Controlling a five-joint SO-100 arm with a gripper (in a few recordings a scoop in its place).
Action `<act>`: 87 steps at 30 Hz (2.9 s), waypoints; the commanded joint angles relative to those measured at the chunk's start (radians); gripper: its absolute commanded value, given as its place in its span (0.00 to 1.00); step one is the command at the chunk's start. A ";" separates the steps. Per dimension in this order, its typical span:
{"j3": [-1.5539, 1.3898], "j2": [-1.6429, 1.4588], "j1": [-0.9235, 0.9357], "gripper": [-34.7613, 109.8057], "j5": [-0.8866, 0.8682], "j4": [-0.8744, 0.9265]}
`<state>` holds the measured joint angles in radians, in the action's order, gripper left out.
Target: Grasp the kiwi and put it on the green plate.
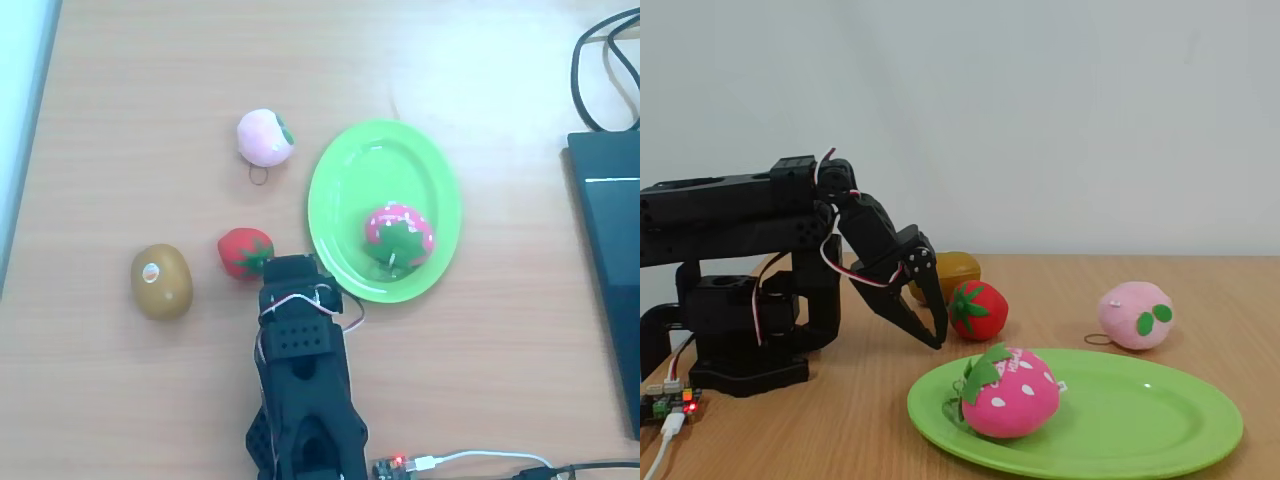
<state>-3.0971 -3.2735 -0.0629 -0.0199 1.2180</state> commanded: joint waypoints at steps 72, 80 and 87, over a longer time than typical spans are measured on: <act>1.164 0.770 -0.410 0.54 1.514 0.517; 1.101 0.864 -0.411 0.53 1.514 0.503; 0.954 0.888 -0.453 0.52 1.496 0.388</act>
<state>-2.1000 -2.3746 -0.4817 1.4742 1.6368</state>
